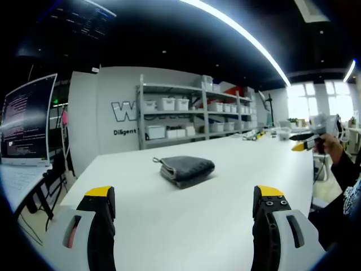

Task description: Open the folded towel by lifting each exposed corner and separating the folded layers until the towel lies flat within the target outline without major curled edges

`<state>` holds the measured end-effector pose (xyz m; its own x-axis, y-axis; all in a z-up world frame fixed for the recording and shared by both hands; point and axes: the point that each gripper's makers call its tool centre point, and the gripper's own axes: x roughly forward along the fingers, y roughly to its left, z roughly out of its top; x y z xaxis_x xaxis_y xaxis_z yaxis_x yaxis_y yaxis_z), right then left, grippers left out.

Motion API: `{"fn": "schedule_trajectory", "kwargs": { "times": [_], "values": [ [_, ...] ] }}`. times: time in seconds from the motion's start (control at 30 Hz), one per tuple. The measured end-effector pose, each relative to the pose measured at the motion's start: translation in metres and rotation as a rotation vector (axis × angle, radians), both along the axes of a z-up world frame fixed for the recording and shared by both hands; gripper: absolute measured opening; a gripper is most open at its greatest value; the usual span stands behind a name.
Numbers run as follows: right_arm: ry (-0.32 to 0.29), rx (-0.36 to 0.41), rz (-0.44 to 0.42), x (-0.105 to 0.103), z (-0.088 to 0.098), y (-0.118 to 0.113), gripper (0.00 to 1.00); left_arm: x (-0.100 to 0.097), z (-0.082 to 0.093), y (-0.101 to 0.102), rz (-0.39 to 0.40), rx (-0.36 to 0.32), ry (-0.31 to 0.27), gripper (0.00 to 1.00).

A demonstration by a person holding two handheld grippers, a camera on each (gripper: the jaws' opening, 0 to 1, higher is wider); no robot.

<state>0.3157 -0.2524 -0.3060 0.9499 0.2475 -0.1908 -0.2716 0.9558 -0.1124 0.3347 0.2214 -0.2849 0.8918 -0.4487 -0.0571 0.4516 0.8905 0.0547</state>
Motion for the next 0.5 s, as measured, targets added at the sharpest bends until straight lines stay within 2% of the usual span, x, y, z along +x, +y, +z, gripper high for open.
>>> {"fn": "schedule_trajectory", "kwargs": {
  "times": [0.2,0.5],
  "values": [
    [-0.011,0.007,-0.009,-0.003,0.003,-0.005,1.00,-0.002,-0.001,0.003,-0.001,-0.002,0.009,0.99],
    [0.025,0.006,-0.007,0.016,-0.009,-0.004,1.00,0.016,-0.008,-0.001,-0.008,-0.004,0.047,0.99]
  ]
}}
